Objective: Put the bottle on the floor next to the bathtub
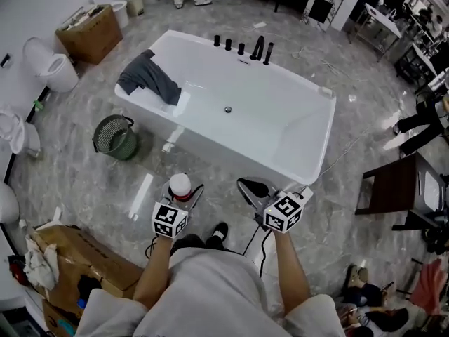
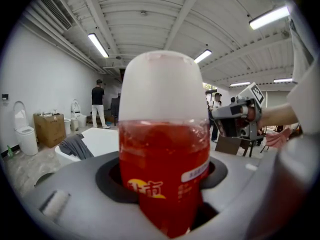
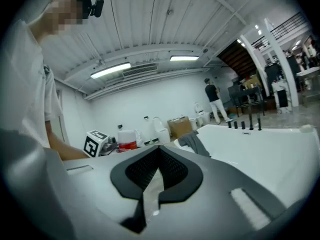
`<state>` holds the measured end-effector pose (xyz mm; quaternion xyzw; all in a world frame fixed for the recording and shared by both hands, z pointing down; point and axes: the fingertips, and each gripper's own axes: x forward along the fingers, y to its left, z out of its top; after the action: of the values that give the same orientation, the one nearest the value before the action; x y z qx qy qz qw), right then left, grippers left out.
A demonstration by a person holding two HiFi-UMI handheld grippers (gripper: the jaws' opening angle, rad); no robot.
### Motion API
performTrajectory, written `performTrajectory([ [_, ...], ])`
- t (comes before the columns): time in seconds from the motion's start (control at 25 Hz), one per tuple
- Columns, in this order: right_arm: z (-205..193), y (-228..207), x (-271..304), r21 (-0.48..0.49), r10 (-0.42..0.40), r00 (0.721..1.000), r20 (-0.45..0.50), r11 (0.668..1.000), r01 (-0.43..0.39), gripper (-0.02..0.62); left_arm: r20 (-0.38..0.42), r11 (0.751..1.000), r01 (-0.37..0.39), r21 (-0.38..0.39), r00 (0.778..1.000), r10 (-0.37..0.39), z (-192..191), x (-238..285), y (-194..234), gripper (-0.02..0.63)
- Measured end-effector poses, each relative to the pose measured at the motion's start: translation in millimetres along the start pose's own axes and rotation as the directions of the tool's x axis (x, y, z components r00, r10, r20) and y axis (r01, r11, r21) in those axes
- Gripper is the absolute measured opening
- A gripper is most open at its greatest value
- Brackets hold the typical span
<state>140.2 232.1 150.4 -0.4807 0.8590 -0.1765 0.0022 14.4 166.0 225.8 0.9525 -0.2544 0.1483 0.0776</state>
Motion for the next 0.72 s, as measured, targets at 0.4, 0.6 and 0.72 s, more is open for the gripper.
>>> performTrajectory([
  [0.4, 8, 24, 49, -0.208, 0.160, 0.964, -0.212, 0.956, -0.205, 0.002, -0.002, 0.997, 0.072, 0.009, 0.997, -0.072, 1, 31, -3, 0.325],
  [0.6, 13, 21, 71, -0.305, 0.164, 0.942, -0.292, 0.918, -0.254, 0.002, -0.003, 0.991, 0.129, 0.031, 0.992, -0.129, 5, 51, 9, 0.325],
  [0.72, 23, 17, 85, -0.335, 0.169, 0.934, -0.314, 0.901, -0.276, 0.002, -0.013, 0.981, 0.186, 0.062, 0.983, -0.185, 8, 62, 13, 0.325],
])
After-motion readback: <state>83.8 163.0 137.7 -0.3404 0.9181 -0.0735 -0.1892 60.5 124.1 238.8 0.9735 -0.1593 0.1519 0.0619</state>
